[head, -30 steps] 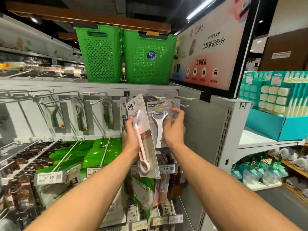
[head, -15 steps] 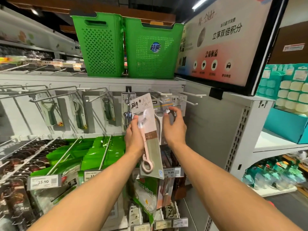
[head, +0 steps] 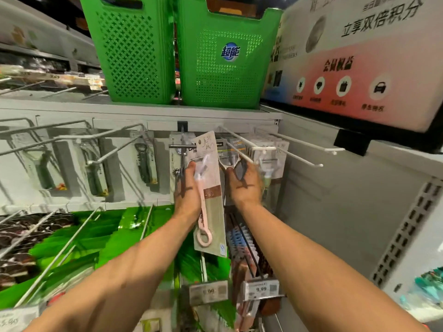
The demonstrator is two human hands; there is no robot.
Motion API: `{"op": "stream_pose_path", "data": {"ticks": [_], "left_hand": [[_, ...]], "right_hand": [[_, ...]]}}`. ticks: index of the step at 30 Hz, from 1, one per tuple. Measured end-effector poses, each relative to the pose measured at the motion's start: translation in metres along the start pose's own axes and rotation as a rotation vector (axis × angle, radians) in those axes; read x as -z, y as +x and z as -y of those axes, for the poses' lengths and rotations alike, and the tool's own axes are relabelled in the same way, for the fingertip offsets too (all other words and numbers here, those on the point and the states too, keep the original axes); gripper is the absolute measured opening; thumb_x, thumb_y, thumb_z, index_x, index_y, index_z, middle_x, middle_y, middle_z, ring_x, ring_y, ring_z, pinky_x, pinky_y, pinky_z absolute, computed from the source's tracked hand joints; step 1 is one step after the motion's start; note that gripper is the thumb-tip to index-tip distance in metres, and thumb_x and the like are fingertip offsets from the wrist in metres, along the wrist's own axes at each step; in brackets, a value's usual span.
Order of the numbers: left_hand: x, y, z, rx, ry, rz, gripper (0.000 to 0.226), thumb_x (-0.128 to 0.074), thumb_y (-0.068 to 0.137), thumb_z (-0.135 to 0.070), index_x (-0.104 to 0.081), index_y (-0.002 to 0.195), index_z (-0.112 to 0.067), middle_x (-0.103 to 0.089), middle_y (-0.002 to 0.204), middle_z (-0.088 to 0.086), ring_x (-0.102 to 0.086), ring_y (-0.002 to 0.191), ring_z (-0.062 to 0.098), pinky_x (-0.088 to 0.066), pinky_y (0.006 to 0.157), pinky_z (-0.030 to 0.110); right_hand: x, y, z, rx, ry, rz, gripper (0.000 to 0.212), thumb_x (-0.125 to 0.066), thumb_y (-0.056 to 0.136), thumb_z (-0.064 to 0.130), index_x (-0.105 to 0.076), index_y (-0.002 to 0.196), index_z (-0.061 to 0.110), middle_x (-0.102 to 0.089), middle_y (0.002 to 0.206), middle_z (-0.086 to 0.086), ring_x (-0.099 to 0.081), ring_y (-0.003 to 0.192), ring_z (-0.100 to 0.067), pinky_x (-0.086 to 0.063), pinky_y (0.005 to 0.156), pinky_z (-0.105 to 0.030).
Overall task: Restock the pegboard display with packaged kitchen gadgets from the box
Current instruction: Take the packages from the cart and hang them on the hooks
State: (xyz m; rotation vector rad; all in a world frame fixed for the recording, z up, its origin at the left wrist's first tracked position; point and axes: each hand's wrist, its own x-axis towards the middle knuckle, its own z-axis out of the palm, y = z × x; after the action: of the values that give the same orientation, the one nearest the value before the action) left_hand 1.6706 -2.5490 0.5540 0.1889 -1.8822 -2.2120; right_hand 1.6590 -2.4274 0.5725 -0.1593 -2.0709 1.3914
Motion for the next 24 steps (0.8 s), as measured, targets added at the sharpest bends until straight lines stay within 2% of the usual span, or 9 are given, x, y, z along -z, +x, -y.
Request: {"op": "stream_pose_path", "data": {"ticks": [4,8,12,14,16,18,21,22,24], "left_hand": [[-0.005,0.028,-0.006,-0.074,0.008,0.031,0.046,-0.048,0.098,-0.068,-0.073,0.091,-0.030,-0.075,0.103,-0.007,-0.068,0.102,0.019,-0.051,0.086,0.027],[-0.006,0.062,0.011,-0.085,-0.026,0.062,0.063,-0.053,0.073,-0.086,-0.082,0.103,-0.038,-0.080,0.110,0.000,-0.073,0.109,0.026,-0.053,0.105,0.050],[-0.003,0.058,0.010,-0.112,0.056,0.037,0.086,-0.047,0.069,-0.094,-0.076,0.115,-0.027,-0.080,0.103,0.000,-0.075,0.100,0.024,-0.057,0.099,0.050],[0.003,0.039,0.004,-0.130,0.066,0.065,0.093,-0.045,0.074,-0.098,-0.071,0.127,-0.025,-0.077,0.119,0.002,-0.071,0.113,0.024,-0.052,0.108,0.049],[0.009,0.014,-0.002,-0.118,0.106,0.090,0.090,-0.047,0.086,-0.089,-0.051,0.152,-0.027,-0.056,0.154,0.005,-0.053,0.141,0.027,-0.037,0.122,0.048],[0.013,-0.010,-0.006,-0.062,0.093,0.096,0.089,-0.051,0.092,-0.080,-0.036,0.162,-0.027,-0.043,0.164,0.003,-0.041,0.151,0.028,-0.029,0.127,0.046],[0.017,-0.037,-0.008,-0.071,0.009,0.134,0.057,-0.059,0.091,-0.075,-0.065,0.128,-0.033,-0.073,0.129,-0.004,-0.067,0.124,0.022,-0.047,0.114,0.042],[0.018,-0.049,-0.011,-0.099,0.023,0.148,0.047,-0.057,0.093,-0.073,-0.068,0.118,-0.035,-0.076,0.117,-0.008,-0.071,0.113,0.018,-0.051,0.108,0.040],[0.019,-0.076,-0.013,-0.135,0.035,0.152,0.047,-0.050,0.100,-0.068,-0.067,0.124,-0.031,-0.074,0.112,-0.009,-0.070,0.107,0.013,-0.053,0.096,0.033]], "right_hand": [[-0.024,0.026,-0.005,-0.076,-0.090,0.047,0.038,-0.063,0.100,0.027,-0.057,0.138,0.023,-0.070,0.119,-0.010,-0.065,0.110,-0.032,-0.050,0.091,-0.034],[-0.037,0.037,-0.013,-0.077,-0.107,0.057,0.023,-0.064,0.099,0.029,-0.063,0.121,0.023,-0.069,0.108,-0.012,-0.066,0.107,-0.032,-0.046,0.083,-0.029],[-0.034,0.030,-0.011,-0.124,-0.069,-0.003,0.027,-0.056,0.104,0.033,-0.068,0.120,0.014,-0.072,0.116,-0.013,-0.066,0.111,-0.032,-0.047,0.088,-0.028],[-0.026,0.014,-0.006,-0.149,0.058,0.000,0.034,-0.048,0.107,0.041,-0.069,0.113,0.016,-0.073,0.105,-0.008,-0.069,0.102,-0.026,-0.051,0.084,-0.027],[-0.012,-0.007,0.000,-0.151,0.214,0.025,0.039,-0.045,0.107,0.047,-0.071,0.106,0.018,-0.073,0.090,0.005,-0.069,0.086,-0.002,-0.049,0.072,-0.012],[0.004,-0.032,0.005,-0.061,0.203,0.074,0.038,-0.049,0.105,0.052,-0.070,0.096,0.022,-0.073,0.080,0.012,-0.068,0.076,0.006,-0.051,0.072,-0.011],[0.020,-0.062,0.009,0.069,0.087,0.153,0.031,-0.053,0.102,0.051,-0.068,0.110,0.025,-0.076,0.099,0.007,-0.072,0.092,-0.009,-0.059,0.088,-0.038],[0.027,-0.072,0.013,0.088,0.082,0.137,0.027,-0.054,0.103,0.046,-0.066,0.113,0.023,-0.075,0.102,0.008,-0.071,0.092,-0.008,-0.058,0.086,-0.038],[0.045,-0.093,0.023,0.099,0.079,0.096,0.020,-0.053,0.105,0.037,-0.064,0.112,0.021,-0.071,0.099,0.011,-0.066,0.087,0.000,-0.053,0.077,-0.025]]}}
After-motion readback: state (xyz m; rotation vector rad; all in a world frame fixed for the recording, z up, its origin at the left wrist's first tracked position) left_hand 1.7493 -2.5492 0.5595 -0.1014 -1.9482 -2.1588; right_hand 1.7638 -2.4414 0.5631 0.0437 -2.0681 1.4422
